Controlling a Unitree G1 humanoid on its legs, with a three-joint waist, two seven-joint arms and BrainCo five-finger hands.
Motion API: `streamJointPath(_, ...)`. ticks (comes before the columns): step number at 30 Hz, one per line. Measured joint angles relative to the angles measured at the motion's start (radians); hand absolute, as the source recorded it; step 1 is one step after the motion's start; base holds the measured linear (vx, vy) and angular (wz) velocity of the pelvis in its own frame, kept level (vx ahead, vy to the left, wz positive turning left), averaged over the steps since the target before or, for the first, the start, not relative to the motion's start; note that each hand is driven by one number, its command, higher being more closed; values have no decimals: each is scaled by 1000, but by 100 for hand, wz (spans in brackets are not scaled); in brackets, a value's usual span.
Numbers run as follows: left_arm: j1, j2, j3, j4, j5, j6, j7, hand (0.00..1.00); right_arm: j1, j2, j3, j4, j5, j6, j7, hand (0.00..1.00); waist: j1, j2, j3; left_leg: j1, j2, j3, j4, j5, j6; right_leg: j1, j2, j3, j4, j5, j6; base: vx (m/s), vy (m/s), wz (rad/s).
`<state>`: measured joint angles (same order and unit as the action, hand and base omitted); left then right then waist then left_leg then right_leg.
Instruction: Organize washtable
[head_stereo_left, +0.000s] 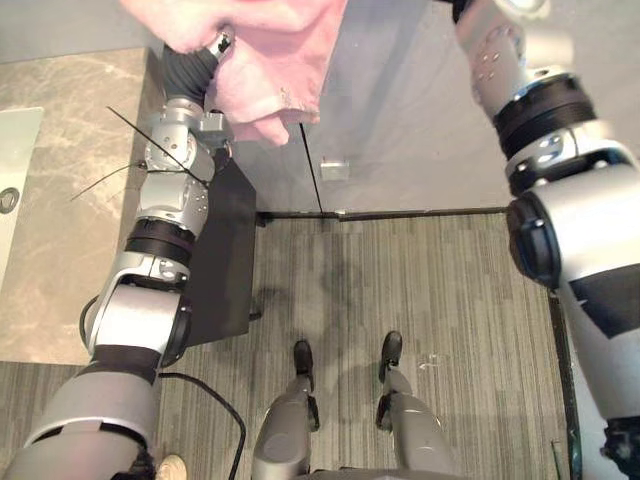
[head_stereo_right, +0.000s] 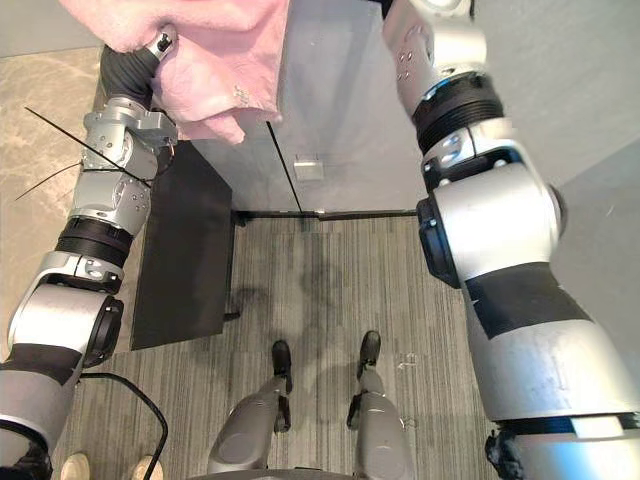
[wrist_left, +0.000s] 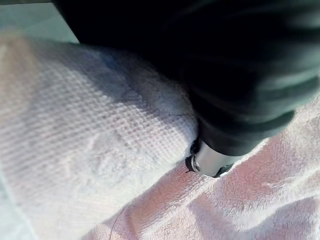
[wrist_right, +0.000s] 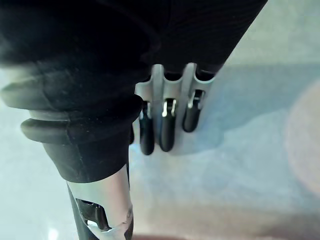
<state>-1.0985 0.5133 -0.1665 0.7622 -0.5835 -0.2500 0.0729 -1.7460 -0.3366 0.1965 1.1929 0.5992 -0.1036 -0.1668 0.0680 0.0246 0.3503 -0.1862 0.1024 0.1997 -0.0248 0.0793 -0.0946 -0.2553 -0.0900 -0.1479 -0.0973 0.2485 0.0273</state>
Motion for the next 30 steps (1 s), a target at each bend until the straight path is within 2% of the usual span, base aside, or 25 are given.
streamJointPath(8,5,-12,-4,5,5,0,1,100,0,-35,-5,2,-31,15,-8,0,-4,1,1,16,2,23,-13,0,0,-4,6,19,0,0,0,15,14,-9)
streamJointPath(14,5,-30,-6,6,5,0,7,100,0,-31,-32,2,-43,16,-9,0,-2,1,1,16,1,20,-14,0,0,-4,4,17,0,0,1,9,11,0)
streamJointPath(21,-19,-70,-28,6,5,0,17,100,7,34,-37,2,-52,15,-10,0,-1,22,16,15,-1,-10,-53,26,4,-4,4,-14,0,0,1,15,29,11)
streamJointPath(30,-42,-79,-40,6,6,0,19,100,56,155,23,-1,-84,12,-5,0,1,23,17,6,-7,-36,-65,39,10,-4,1,-37,0,0,1,15,41,9)
